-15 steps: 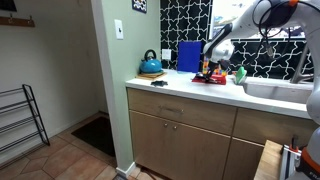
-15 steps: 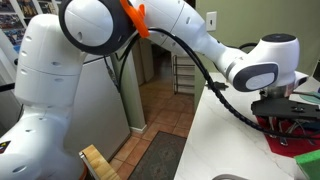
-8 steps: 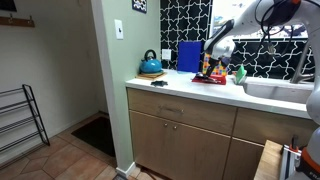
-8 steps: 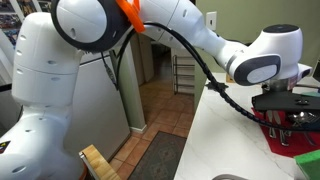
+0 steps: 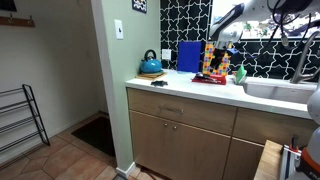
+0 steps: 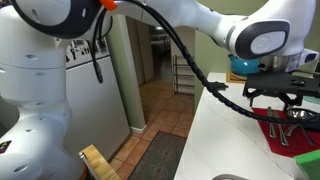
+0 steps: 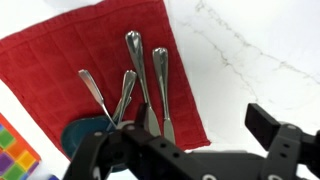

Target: Pick up the silver bread knife from the kitchen counter and put it on the red mat

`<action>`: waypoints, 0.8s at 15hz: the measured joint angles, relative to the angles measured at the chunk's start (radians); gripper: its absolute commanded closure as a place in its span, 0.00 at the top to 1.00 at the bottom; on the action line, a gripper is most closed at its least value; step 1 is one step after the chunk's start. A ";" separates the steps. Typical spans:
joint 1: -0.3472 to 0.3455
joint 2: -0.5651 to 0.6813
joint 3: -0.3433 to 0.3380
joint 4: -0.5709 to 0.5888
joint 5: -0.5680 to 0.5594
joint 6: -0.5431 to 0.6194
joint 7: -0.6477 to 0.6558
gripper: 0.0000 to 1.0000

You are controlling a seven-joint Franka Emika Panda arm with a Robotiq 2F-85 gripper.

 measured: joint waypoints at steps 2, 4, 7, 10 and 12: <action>0.027 -0.045 -0.029 -0.009 -0.069 -0.049 0.129 1.00; 0.054 -0.086 -0.049 -0.019 -0.132 -0.096 0.256 1.00; 0.089 -0.141 -0.065 -0.036 -0.214 -0.167 0.440 1.00; 0.110 -0.193 -0.067 -0.063 -0.247 -0.228 0.536 1.00; 0.118 -0.230 -0.067 -0.096 -0.247 -0.228 0.519 1.00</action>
